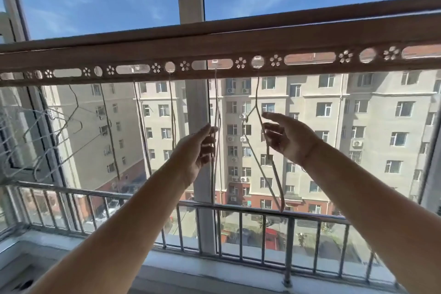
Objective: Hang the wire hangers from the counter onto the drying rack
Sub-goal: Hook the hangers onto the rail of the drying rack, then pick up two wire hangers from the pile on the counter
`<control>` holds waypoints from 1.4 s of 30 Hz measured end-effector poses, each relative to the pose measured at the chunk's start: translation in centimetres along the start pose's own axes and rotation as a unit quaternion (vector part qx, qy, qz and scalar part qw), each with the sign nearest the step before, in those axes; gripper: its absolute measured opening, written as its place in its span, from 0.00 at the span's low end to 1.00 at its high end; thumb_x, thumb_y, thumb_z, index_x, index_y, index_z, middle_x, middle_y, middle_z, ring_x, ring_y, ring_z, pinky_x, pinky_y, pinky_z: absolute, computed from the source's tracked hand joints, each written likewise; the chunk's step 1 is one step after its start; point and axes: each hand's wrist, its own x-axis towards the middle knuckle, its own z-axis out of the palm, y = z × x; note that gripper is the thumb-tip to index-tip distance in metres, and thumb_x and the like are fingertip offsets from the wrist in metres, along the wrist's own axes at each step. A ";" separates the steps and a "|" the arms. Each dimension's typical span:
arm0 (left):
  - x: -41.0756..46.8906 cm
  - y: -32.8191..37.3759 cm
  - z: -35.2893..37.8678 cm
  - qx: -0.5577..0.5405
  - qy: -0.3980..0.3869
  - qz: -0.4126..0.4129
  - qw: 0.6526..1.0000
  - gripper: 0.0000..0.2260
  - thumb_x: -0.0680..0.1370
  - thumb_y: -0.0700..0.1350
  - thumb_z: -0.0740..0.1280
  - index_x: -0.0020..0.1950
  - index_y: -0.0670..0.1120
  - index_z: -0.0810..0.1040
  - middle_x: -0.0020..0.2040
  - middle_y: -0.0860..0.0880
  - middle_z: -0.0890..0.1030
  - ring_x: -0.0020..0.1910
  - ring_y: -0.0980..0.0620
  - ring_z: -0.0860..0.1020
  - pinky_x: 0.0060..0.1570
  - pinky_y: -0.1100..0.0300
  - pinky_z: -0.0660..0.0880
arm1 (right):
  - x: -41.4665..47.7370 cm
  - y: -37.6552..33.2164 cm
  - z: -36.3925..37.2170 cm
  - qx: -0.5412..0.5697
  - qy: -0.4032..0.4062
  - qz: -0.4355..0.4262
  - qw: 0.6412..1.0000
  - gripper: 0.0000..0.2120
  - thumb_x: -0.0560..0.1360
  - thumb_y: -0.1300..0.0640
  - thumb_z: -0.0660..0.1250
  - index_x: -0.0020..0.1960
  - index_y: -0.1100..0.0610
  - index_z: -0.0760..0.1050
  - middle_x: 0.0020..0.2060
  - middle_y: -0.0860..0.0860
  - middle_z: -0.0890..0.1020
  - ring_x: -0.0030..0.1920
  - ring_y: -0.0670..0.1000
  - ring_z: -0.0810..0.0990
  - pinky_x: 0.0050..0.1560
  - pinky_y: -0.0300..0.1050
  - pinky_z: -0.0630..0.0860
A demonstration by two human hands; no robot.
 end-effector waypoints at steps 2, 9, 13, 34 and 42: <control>-0.9 -0.8 -1.2 -0.006 -0.012 -0.011 1.000 0.11 0.77 0.52 0.64 0.47 0.48 0.83 0.38 0.51 0.76 0.37 0.54 0.71 0.36 0.60 0.66 | -0.7 1.1 -0.8 -0.012 0.005 -0.010 1.000 0.03 0.76 0.56 0.64 0.46 0.53 0.76 0.36 0.49 0.76 0.31 0.45 0.73 0.27 0.34 0.69; -5.2 -5.8 -5.4 -0.020 -0.032 -0.048 0.998 0.14 0.74 0.53 0.65 0.53 0.46 0.82 0.40 0.50 0.75 0.37 0.54 0.71 0.35 0.61 0.66 | -4.6 6.9 -3.6 -0.069 0.013 -0.008 0.997 0.05 0.76 0.56 0.62 0.49 0.52 0.76 0.38 0.48 0.77 0.38 0.46 0.74 0.38 0.40 0.68; -8.9 -10.5 -5.0 0.010 -0.061 -0.120 0.991 0.17 0.69 0.53 0.68 0.54 0.46 0.79 0.42 0.50 0.80 0.40 0.53 0.75 0.39 0.58 0.69 | -7.3 10.3 -5.4 -0.074 0.009 0.023 0.997 0.05 0.76 0.58 0.62 0.49 0.50 0.76 0.41 0.48 0.78 0.45 0.47 0.76 0.46 0.43 0.68; -16.9 -23.8 14.0 0.121 -0.307 -0.188 0.925 0.22 0.67 0.51 0.71 0.60 0.52 0.76 0.57 0.50 0.81 0.57 0.52 0.79 0.54 0.59 0.73 | -22.8 18.2 -25.6 -0.179 0.210 0.029 0.961 0.27 0.64 0.53 0.74 0.60 0.56 0.69 0.49 0.54 0.75 0.50 0.50 0.76 0.47 0.37 0.74; -20.1 -28.5 28.3 0.145 -0.386 -0.205 0.888 0.14 0.75 0.43 0.70 0.60 0.50 0.76 0.57 0.49 0.81 0.58 0.51 0.78 0.60 0.54 0.72 | -31.8 17.3 -39.8 -0.186 0.349 0.049 0.917 0.19 0.70 0.61 0.72 0.59 0.56 0.70 0.46 0.53 0.75 0.48 0.51 0.75 0.48 0.39 0.71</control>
